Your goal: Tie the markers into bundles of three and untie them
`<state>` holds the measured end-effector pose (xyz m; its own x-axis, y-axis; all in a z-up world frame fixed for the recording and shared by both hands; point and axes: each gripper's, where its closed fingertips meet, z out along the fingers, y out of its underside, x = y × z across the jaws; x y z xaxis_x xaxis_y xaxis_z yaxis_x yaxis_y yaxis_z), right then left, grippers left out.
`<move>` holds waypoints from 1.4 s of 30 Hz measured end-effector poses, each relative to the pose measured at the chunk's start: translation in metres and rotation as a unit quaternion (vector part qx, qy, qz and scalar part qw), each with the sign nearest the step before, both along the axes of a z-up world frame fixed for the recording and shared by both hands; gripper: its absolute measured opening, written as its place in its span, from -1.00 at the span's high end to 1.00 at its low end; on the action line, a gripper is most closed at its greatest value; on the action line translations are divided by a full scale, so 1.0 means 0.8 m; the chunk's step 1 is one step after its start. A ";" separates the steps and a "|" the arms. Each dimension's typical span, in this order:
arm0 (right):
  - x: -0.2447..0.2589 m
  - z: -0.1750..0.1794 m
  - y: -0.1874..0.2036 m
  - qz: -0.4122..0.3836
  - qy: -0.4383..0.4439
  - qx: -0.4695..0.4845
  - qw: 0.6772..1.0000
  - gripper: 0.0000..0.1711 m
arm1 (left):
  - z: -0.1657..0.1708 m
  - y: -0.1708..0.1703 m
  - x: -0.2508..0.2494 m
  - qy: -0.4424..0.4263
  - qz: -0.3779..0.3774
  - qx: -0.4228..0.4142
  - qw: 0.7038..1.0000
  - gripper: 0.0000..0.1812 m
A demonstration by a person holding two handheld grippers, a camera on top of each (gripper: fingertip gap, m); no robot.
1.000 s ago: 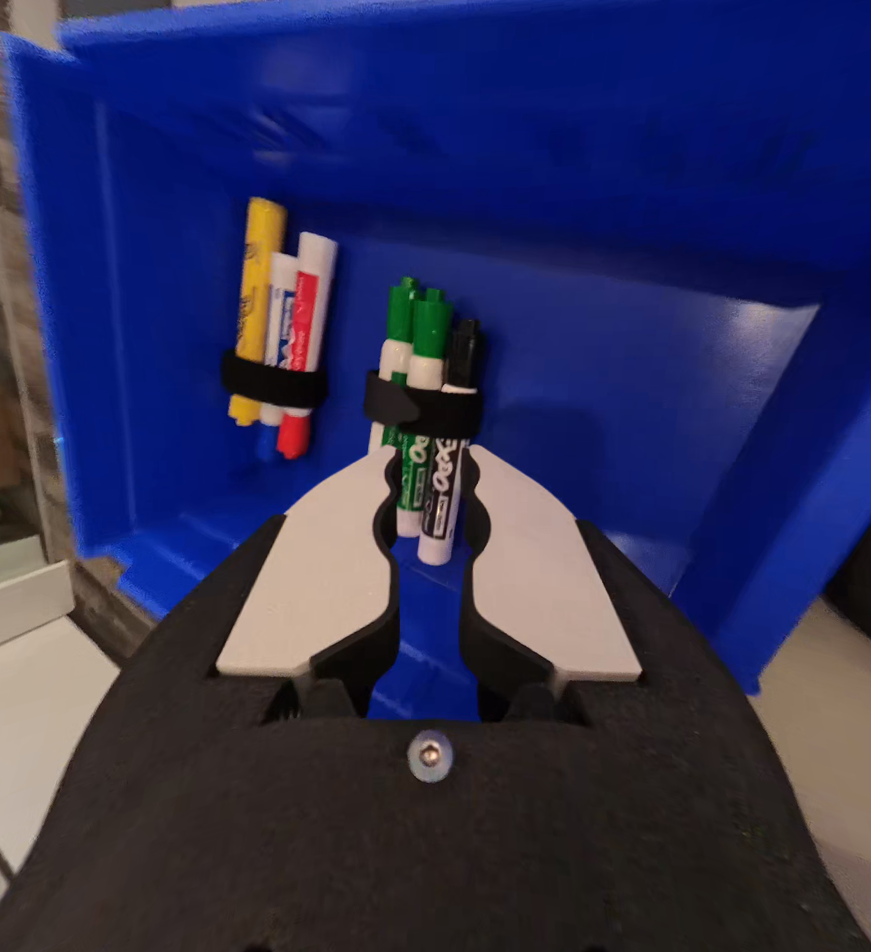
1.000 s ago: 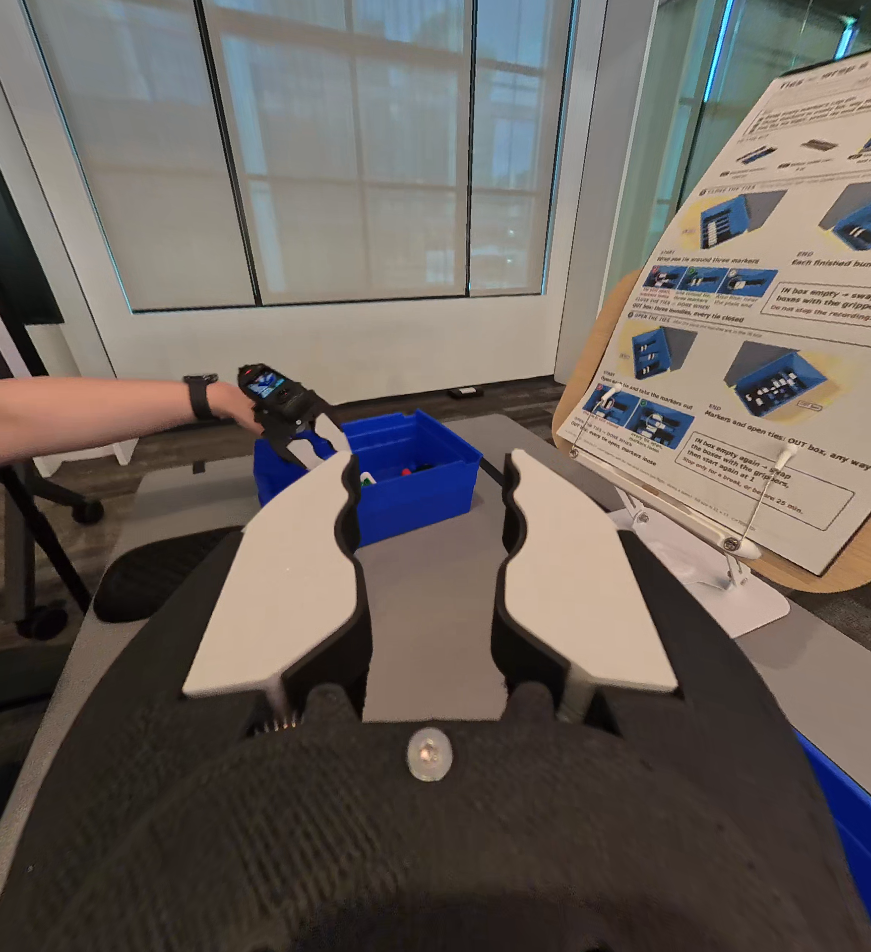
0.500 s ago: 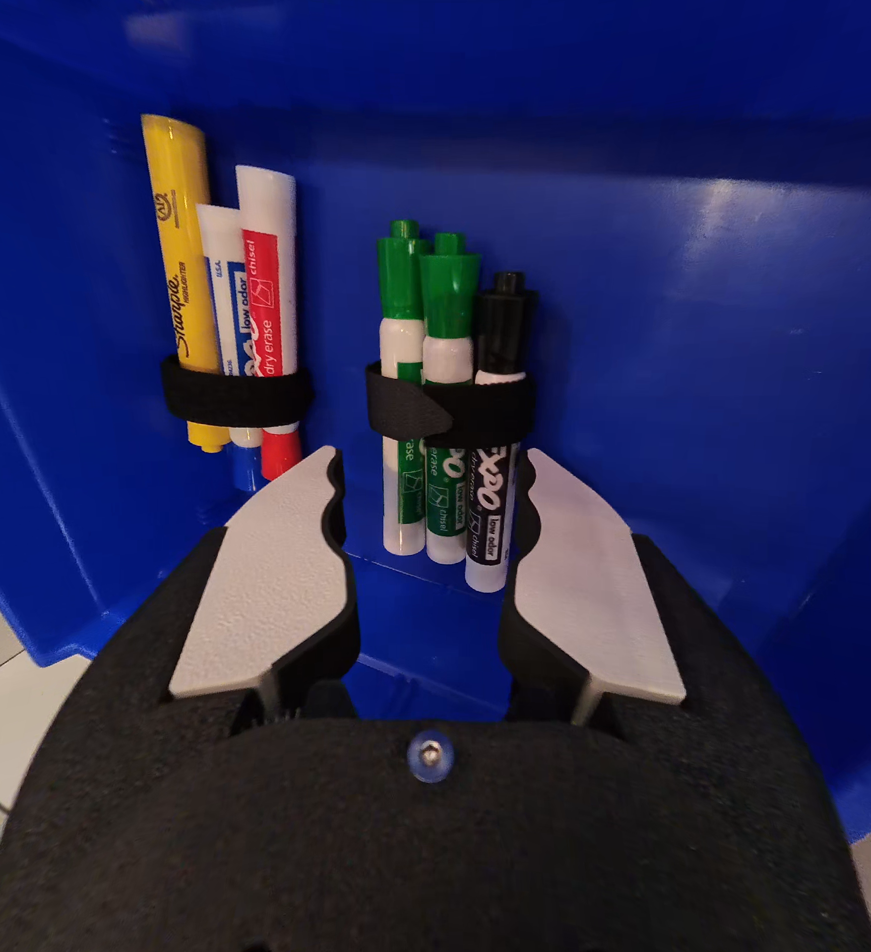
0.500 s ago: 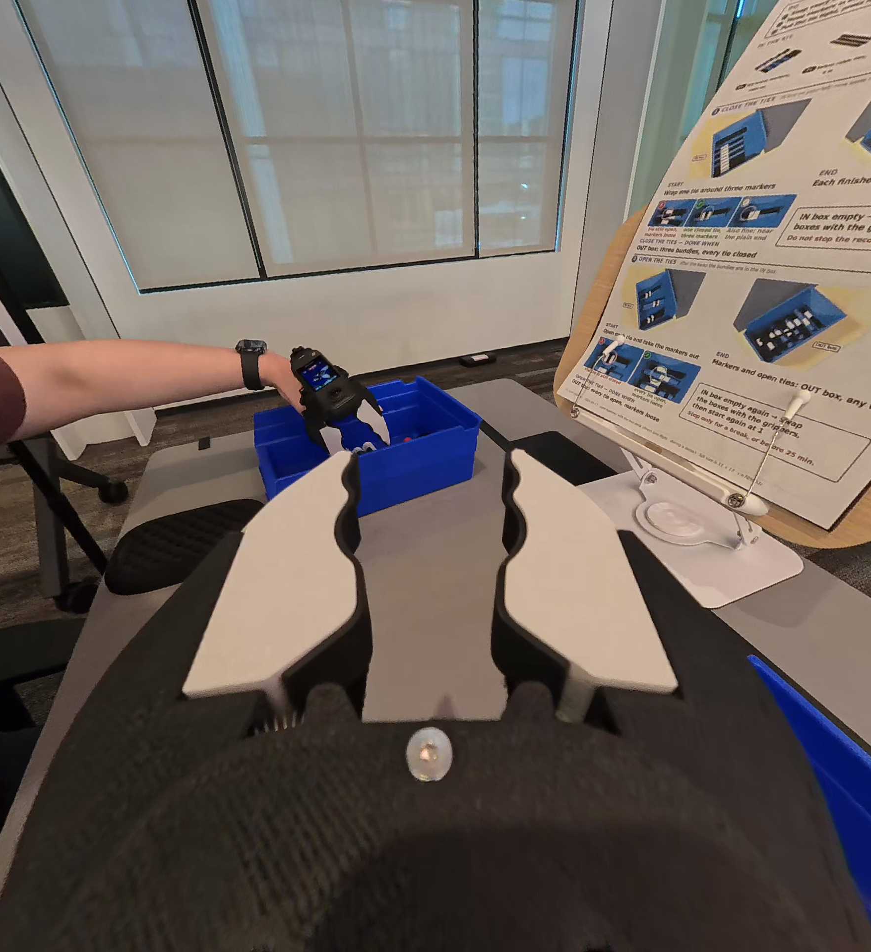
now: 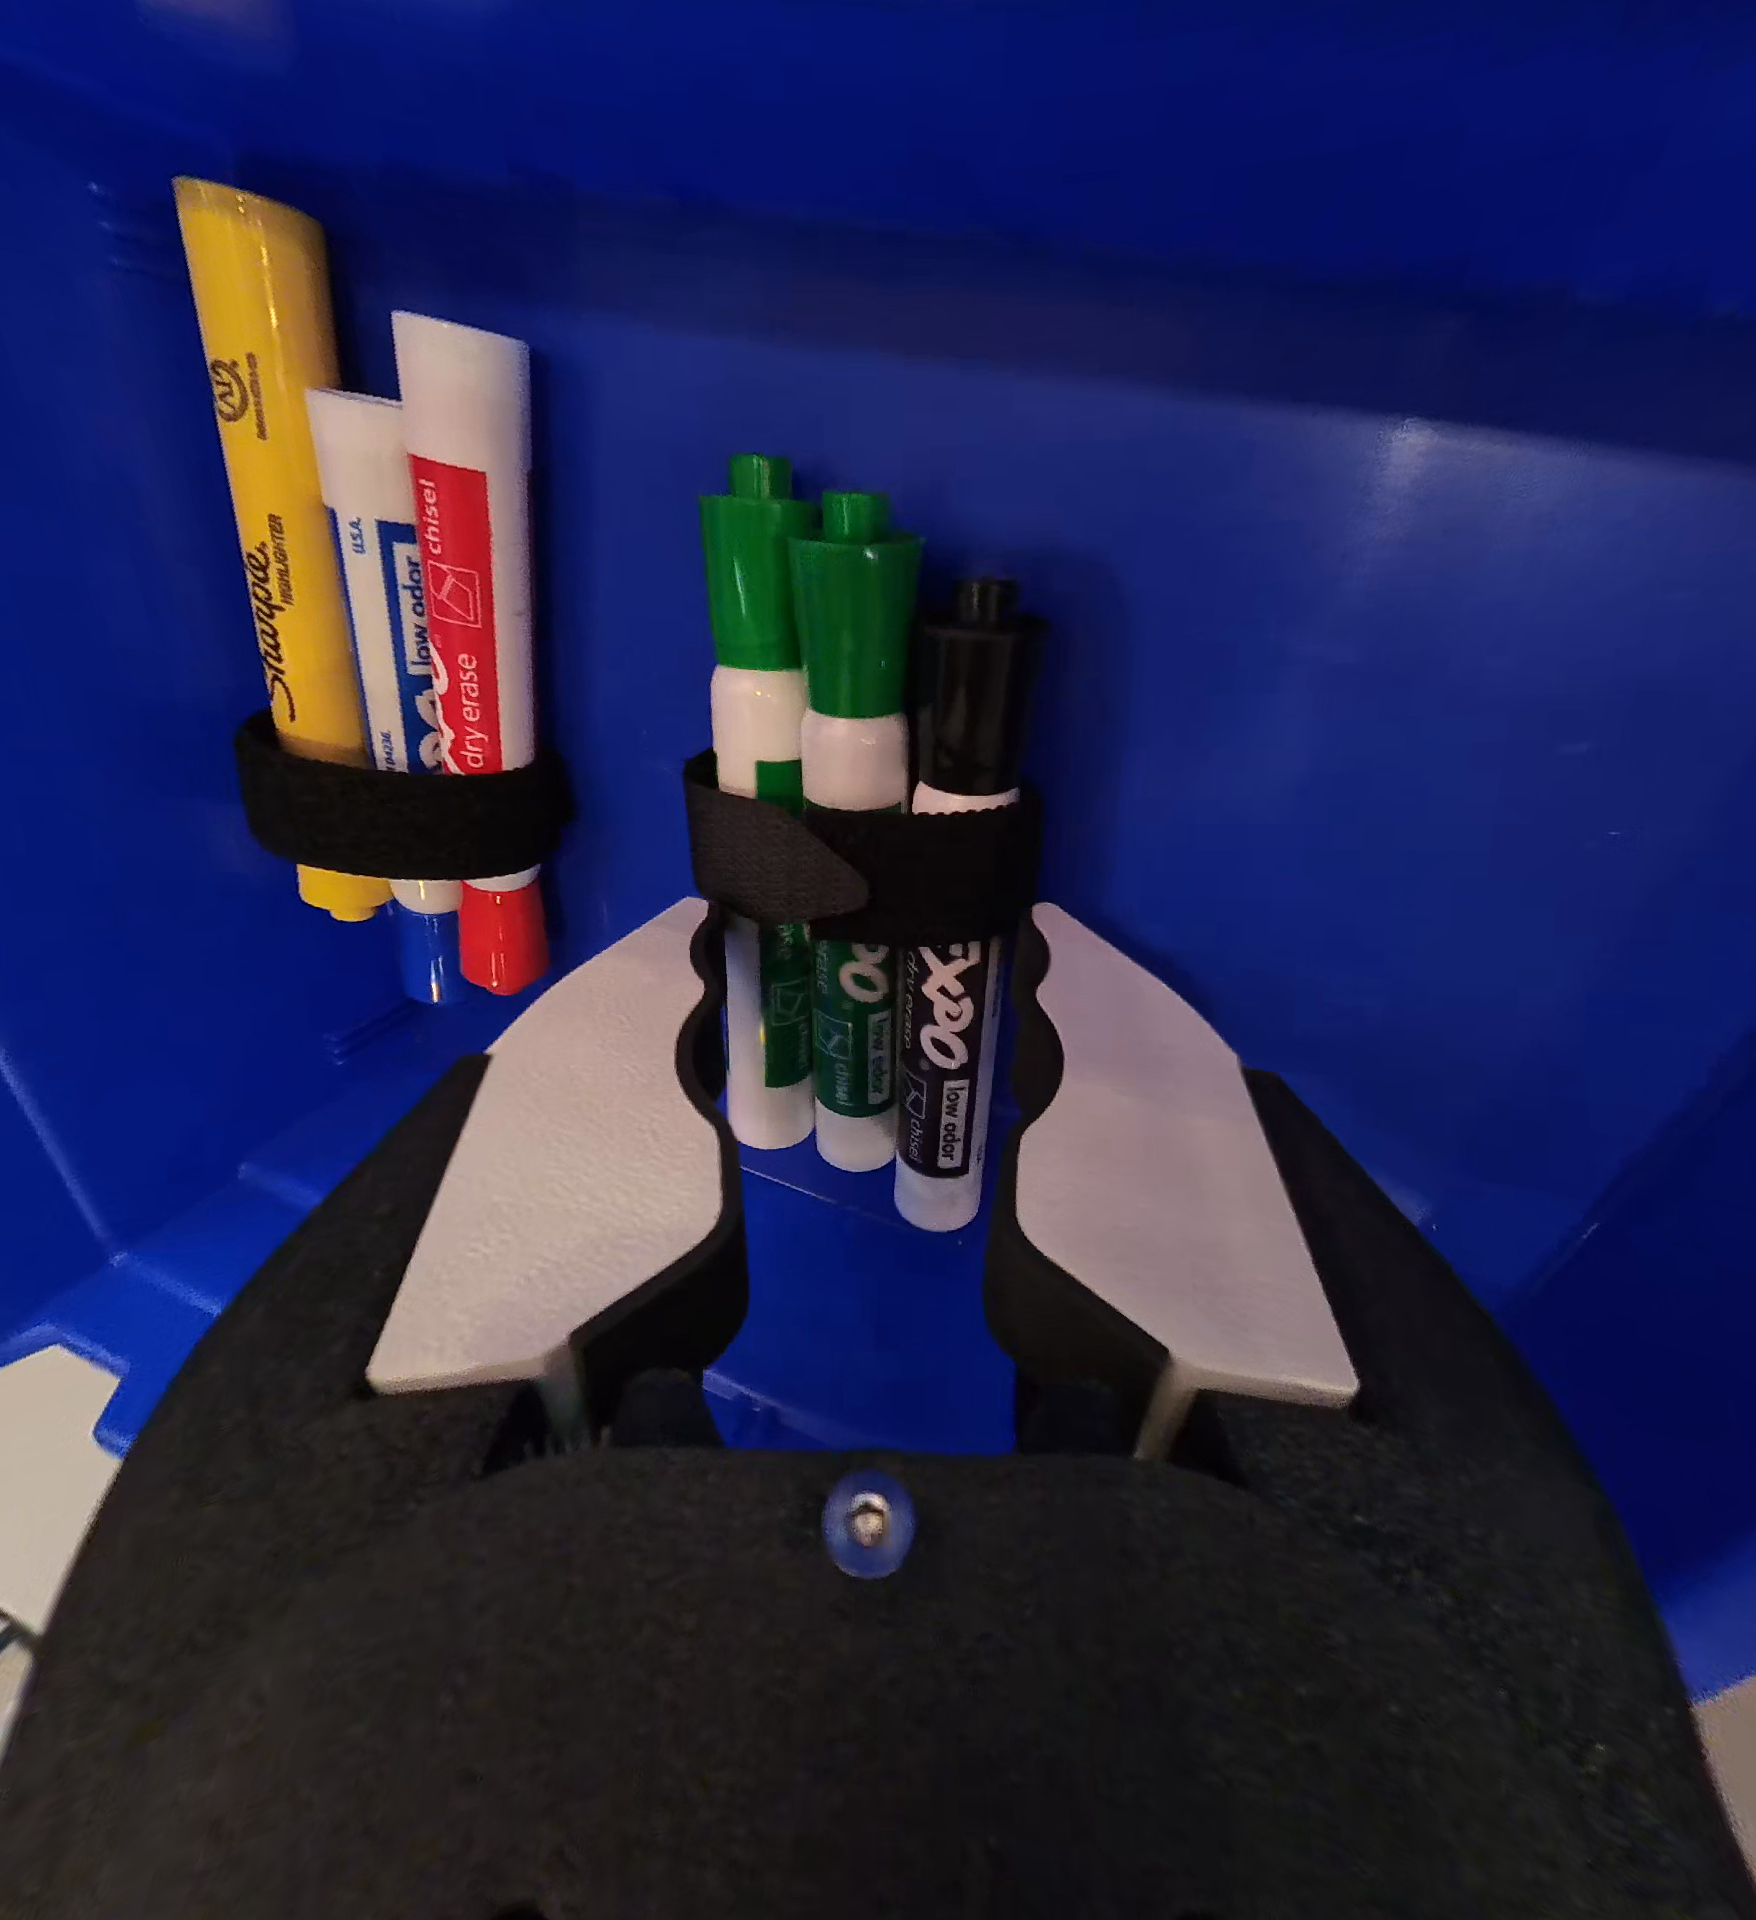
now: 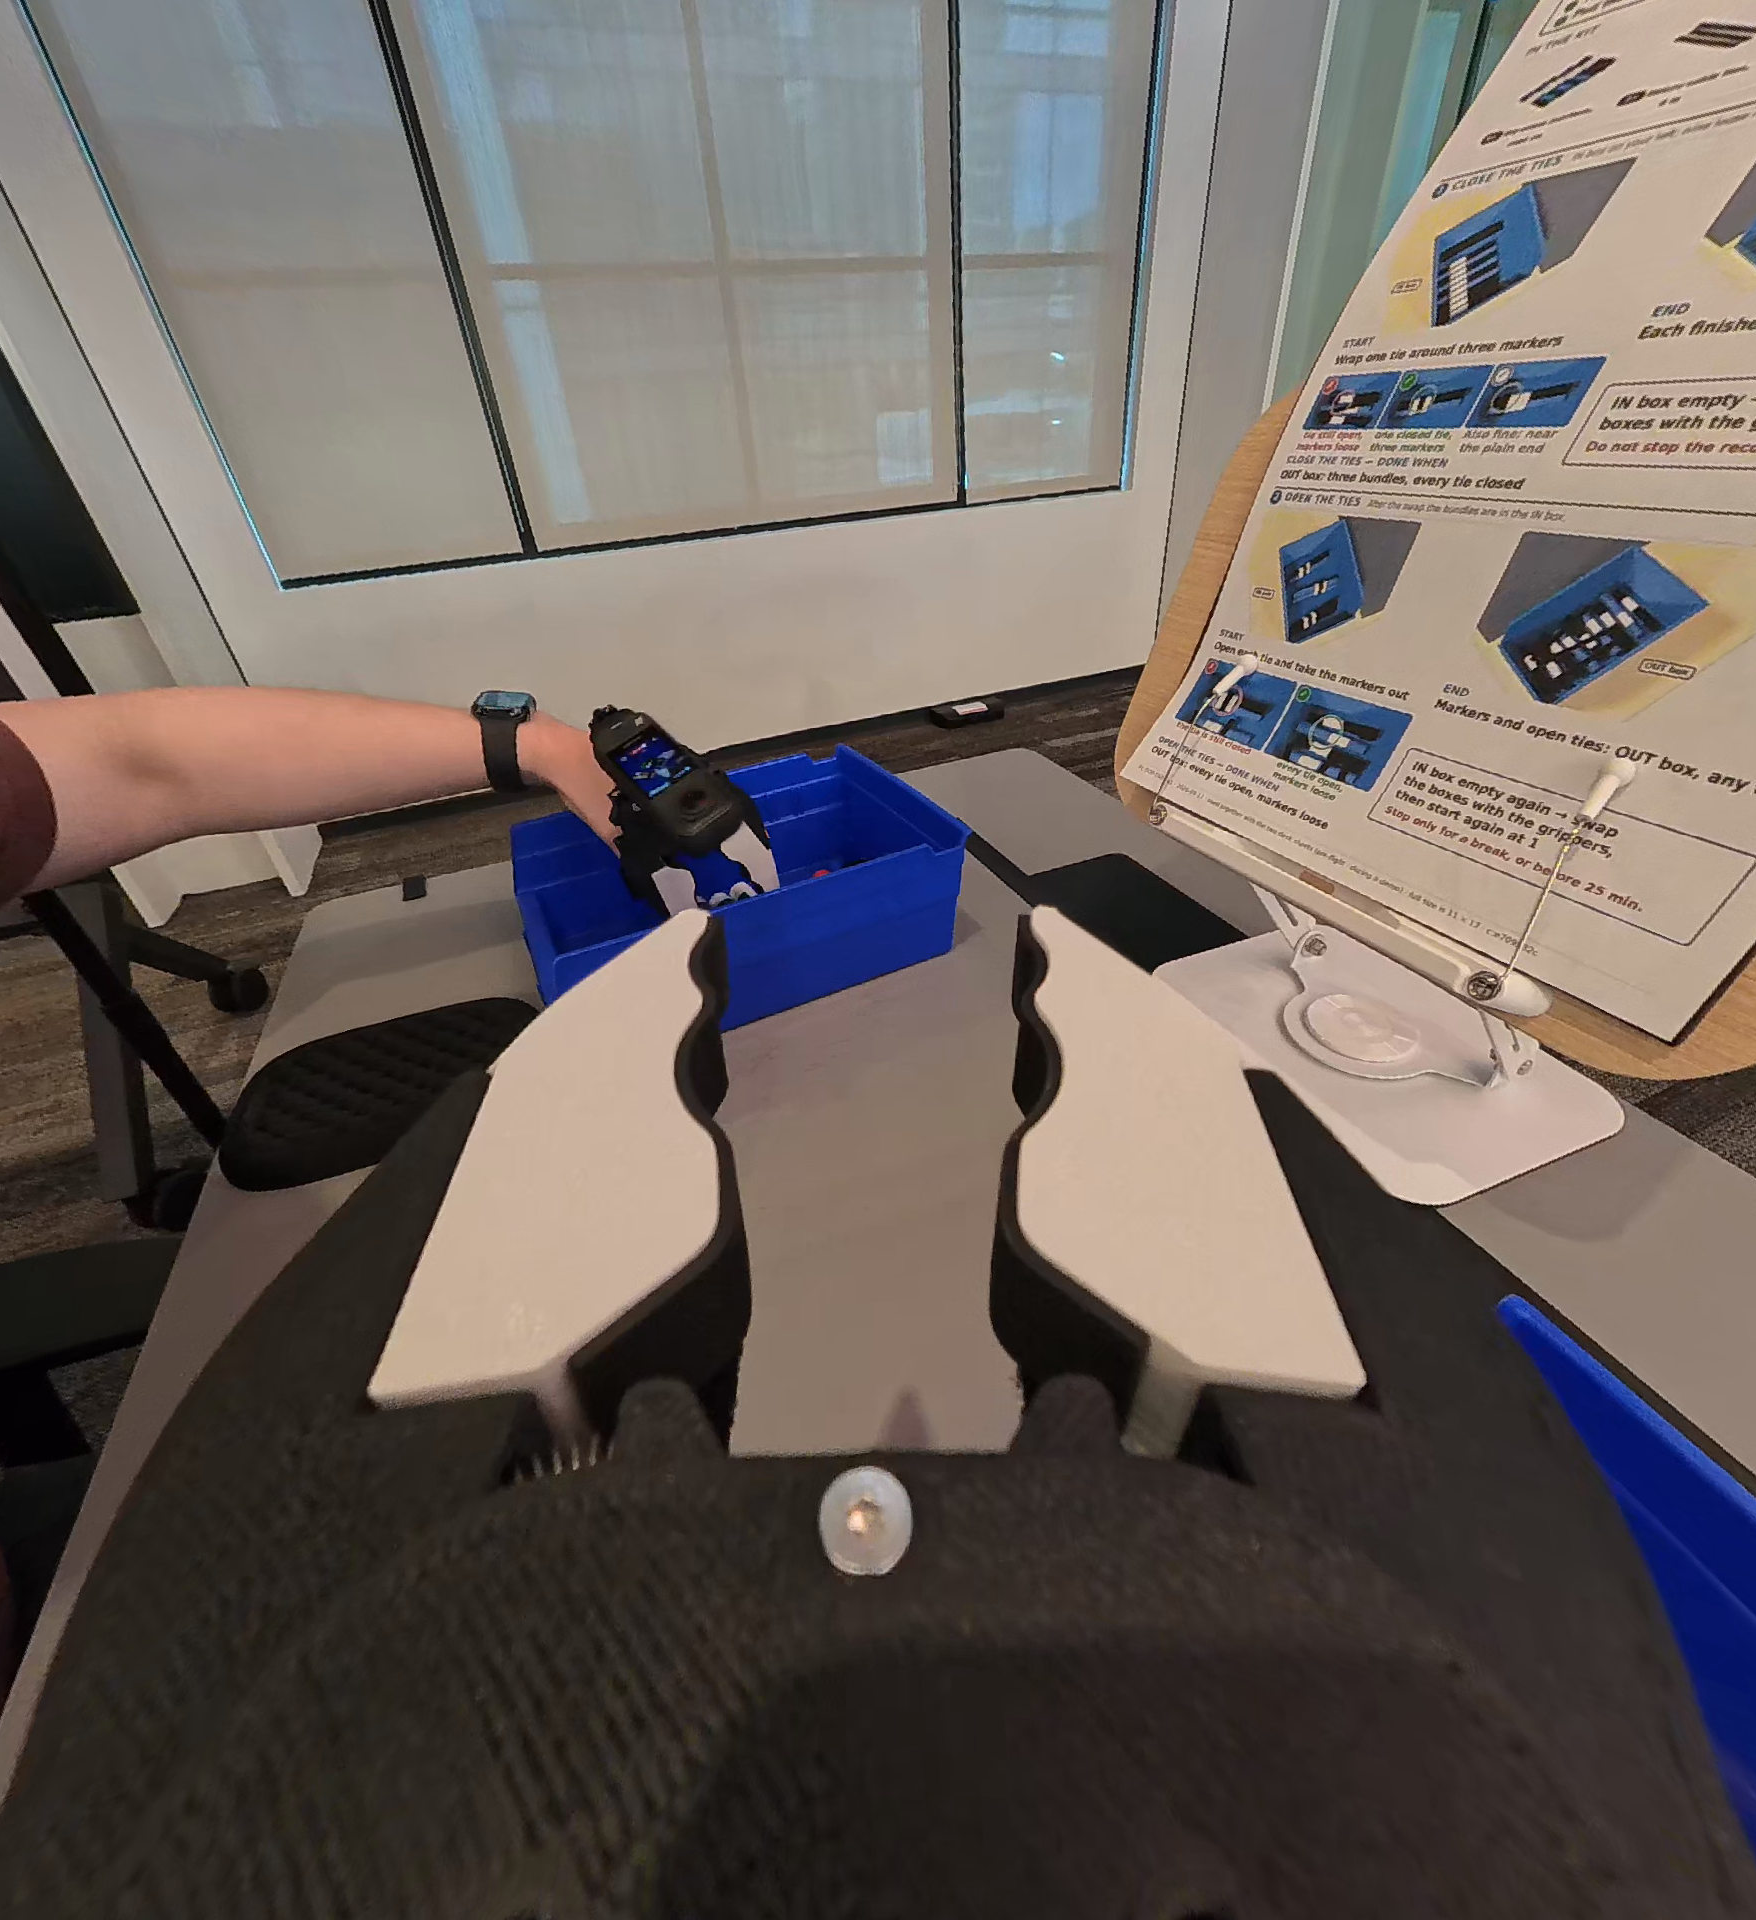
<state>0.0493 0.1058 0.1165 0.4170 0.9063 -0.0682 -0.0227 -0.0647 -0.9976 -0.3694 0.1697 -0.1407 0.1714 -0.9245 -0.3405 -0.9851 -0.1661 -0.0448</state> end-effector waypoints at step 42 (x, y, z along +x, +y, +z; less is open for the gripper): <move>0.005 -0.003 -0.002 0.031 0.018 -0.026 0.999 0.41 | 0.025 0.024 -0.005 -0.001 0.077 0.152 0.985 0.80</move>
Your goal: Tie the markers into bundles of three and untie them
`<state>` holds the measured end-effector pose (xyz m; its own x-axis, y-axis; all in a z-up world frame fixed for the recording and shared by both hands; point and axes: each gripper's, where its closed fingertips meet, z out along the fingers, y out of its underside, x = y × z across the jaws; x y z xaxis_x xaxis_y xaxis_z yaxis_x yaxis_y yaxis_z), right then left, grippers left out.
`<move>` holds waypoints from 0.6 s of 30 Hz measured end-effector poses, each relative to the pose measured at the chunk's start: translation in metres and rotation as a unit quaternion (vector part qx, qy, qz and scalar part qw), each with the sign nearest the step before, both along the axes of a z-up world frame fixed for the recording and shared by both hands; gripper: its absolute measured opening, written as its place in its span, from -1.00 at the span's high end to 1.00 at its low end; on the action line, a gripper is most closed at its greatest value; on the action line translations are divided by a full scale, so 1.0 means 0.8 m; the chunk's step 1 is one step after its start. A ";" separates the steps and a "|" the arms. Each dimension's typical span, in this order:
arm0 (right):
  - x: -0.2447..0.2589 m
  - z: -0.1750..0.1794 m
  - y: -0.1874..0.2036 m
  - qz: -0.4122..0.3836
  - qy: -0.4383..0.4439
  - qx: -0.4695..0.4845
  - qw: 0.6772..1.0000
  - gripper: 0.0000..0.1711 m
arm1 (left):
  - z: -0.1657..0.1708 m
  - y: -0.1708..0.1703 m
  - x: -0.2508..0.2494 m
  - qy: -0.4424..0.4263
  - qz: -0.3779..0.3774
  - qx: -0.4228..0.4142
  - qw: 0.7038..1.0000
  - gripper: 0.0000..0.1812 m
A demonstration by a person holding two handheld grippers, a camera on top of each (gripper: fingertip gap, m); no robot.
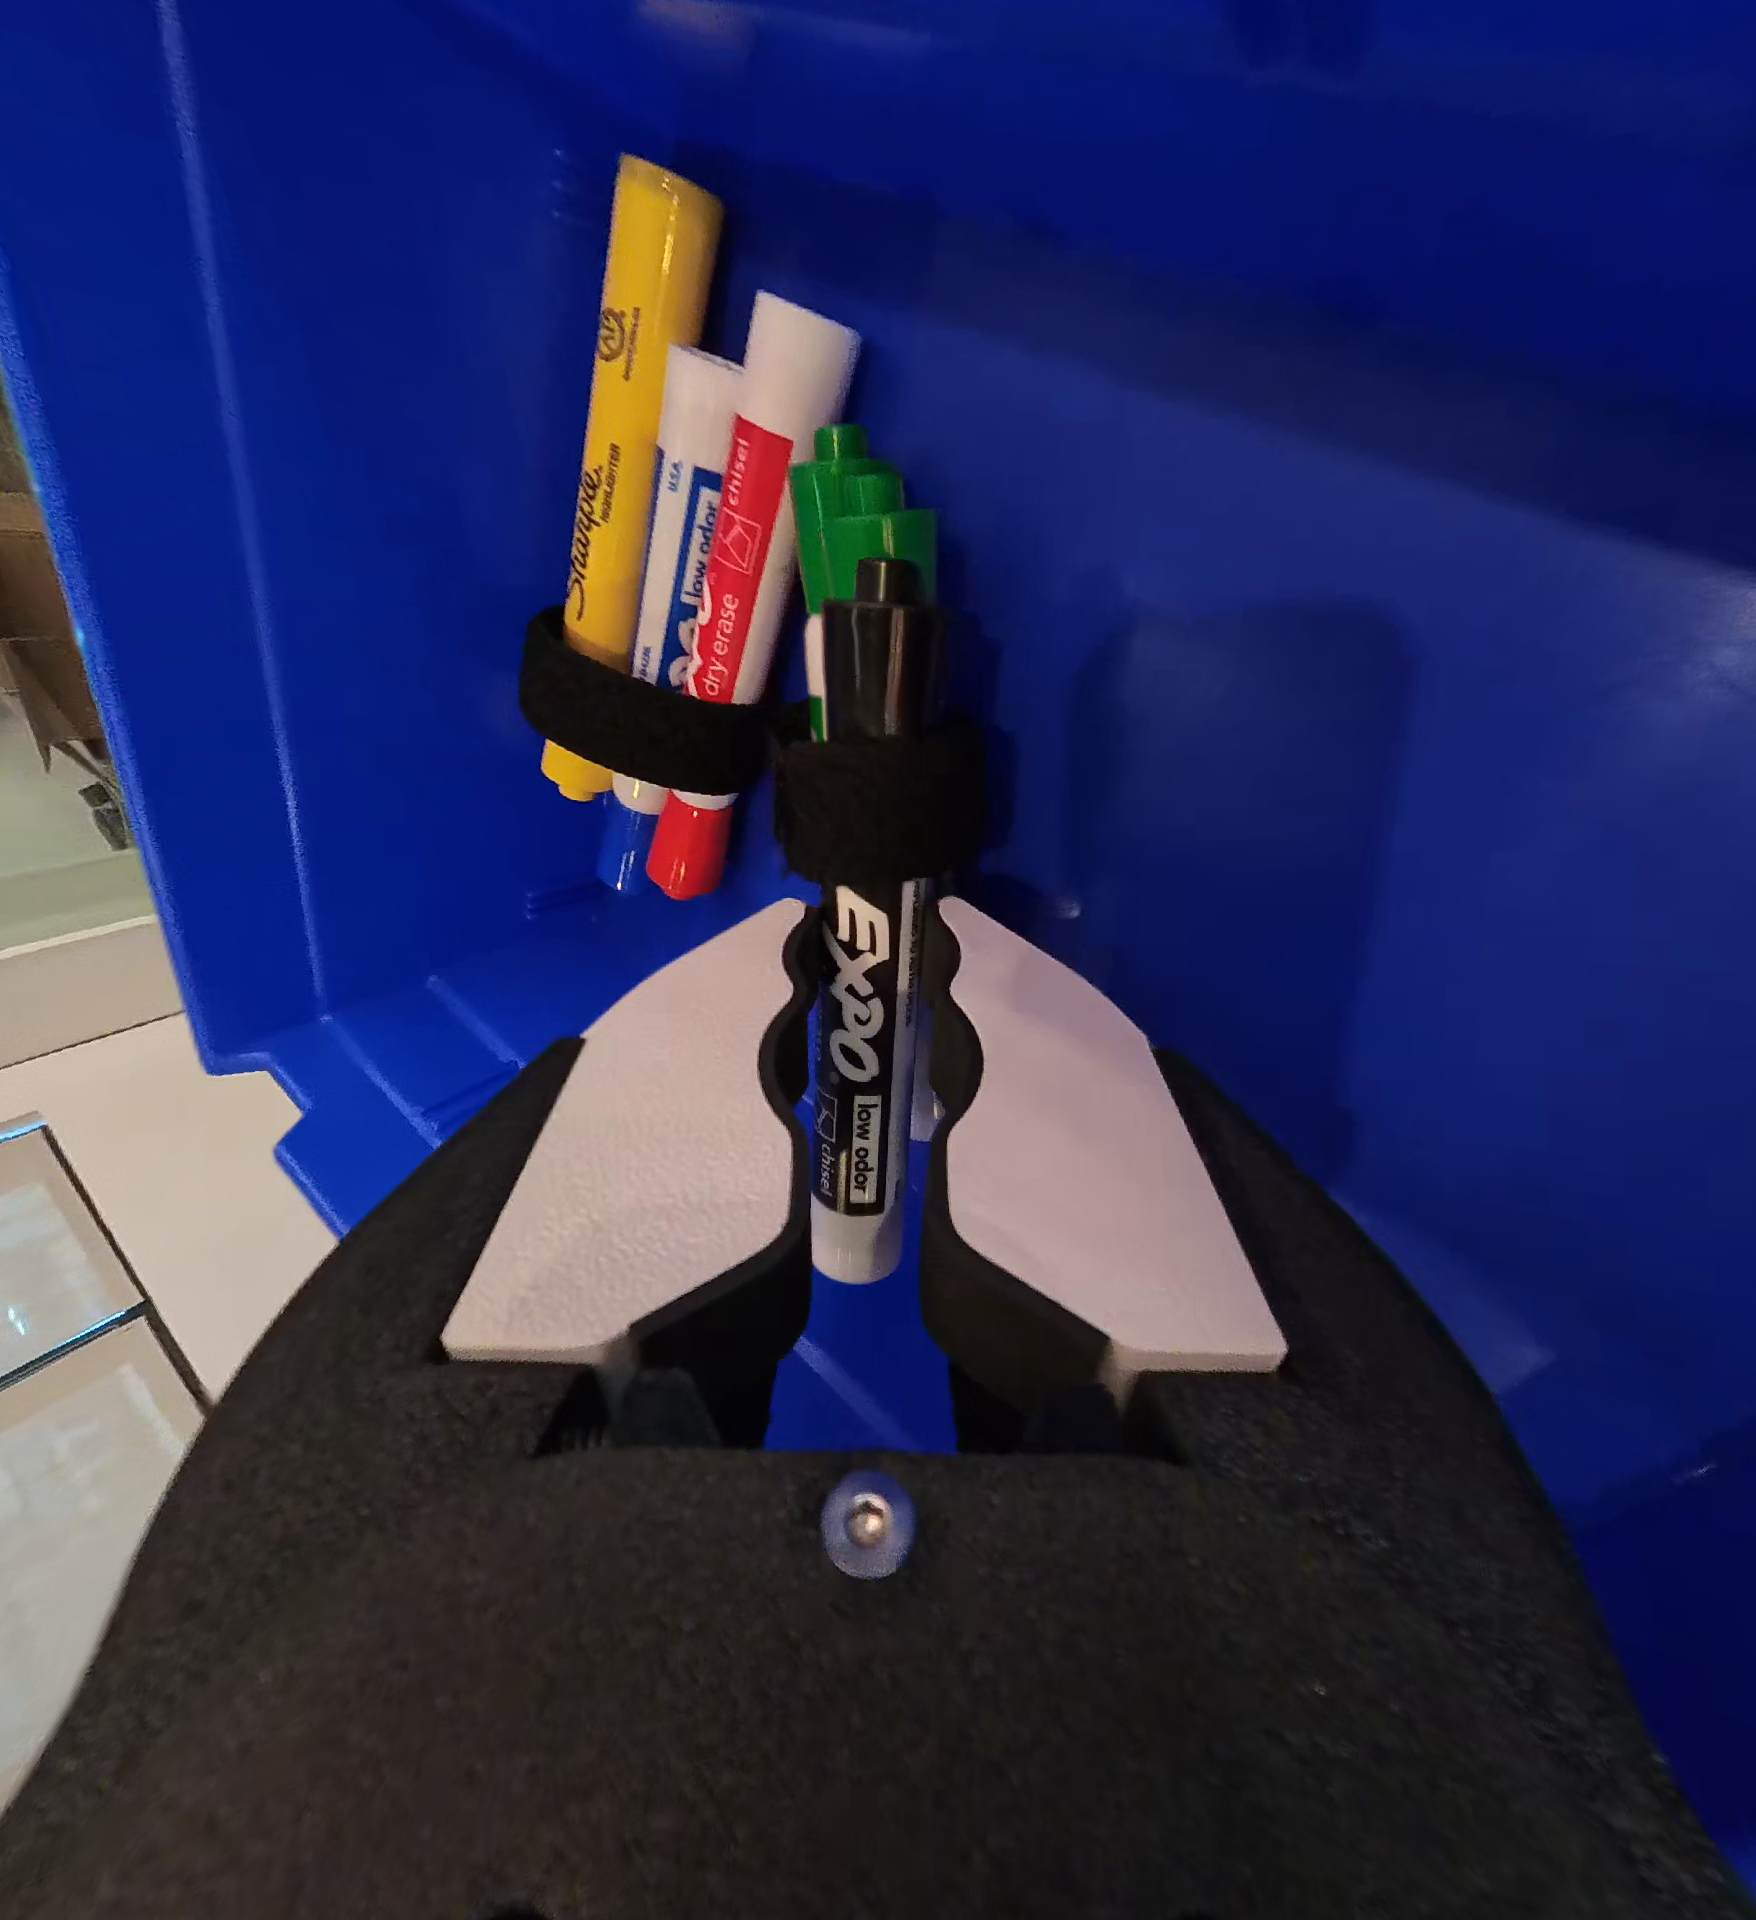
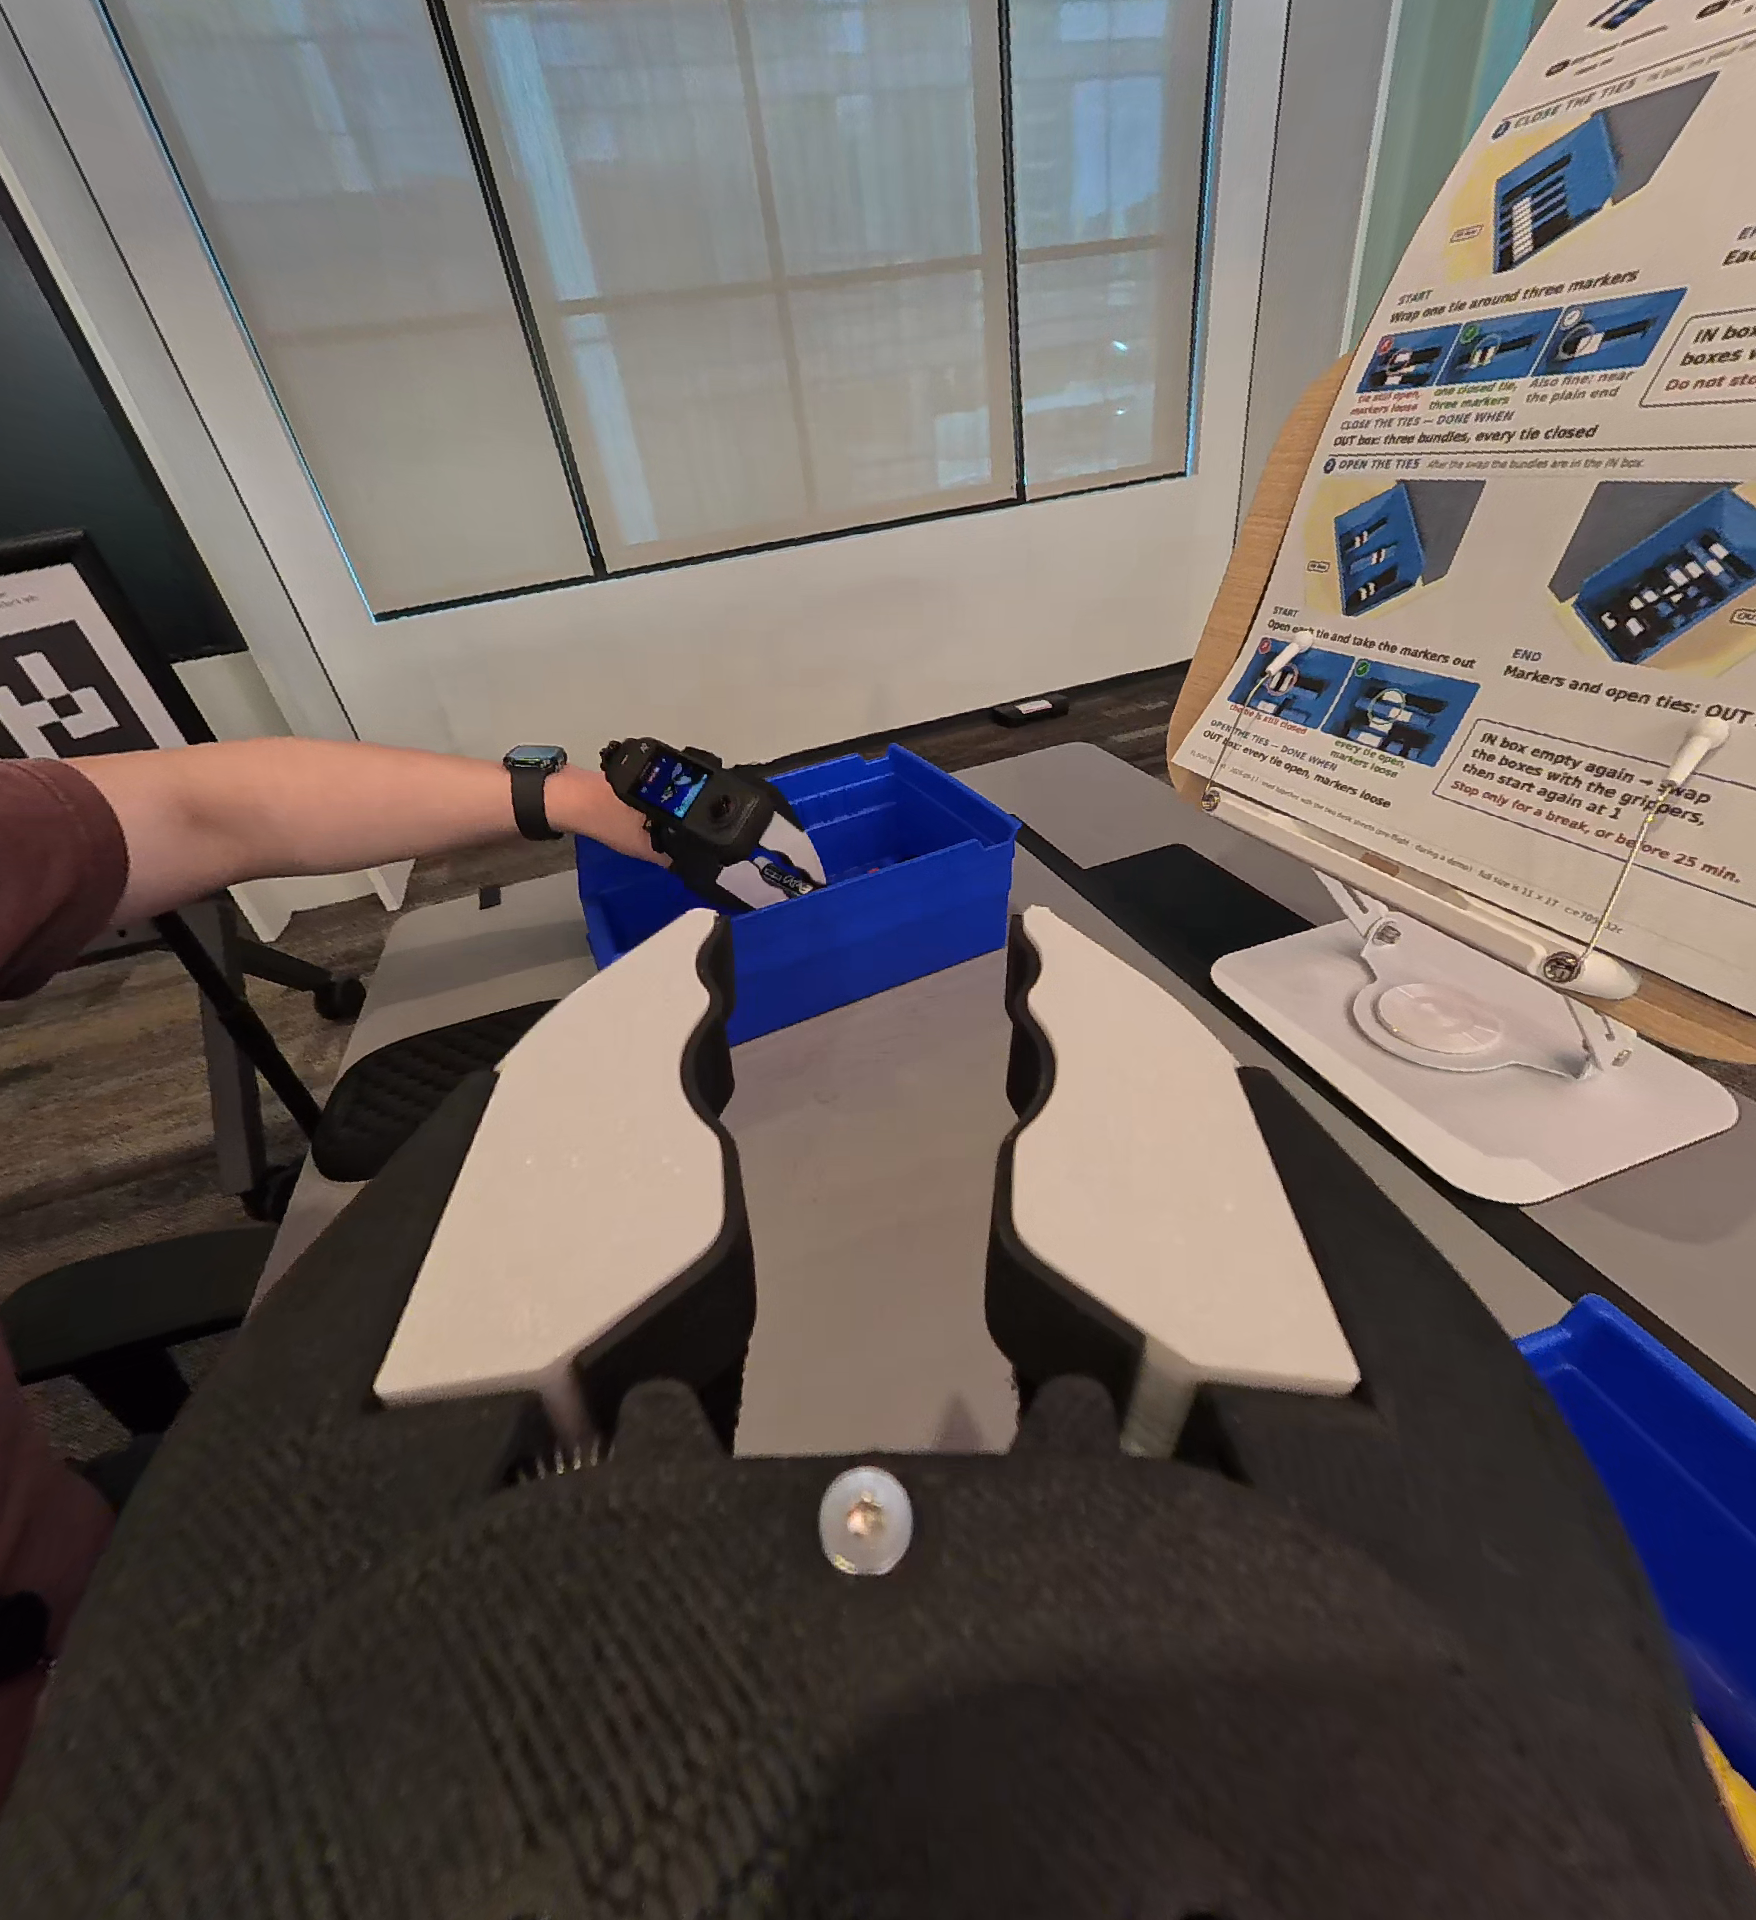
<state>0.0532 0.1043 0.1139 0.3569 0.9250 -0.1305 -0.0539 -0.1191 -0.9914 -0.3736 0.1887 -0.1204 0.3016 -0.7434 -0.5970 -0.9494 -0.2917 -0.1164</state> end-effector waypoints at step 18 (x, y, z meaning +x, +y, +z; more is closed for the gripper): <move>0.010 -0.007 0.007 -0.002 0.006 -0.016 1.000 0.41 | 0.058 0.004 0.012 -0.048 0.010 0.036 0.998 0.79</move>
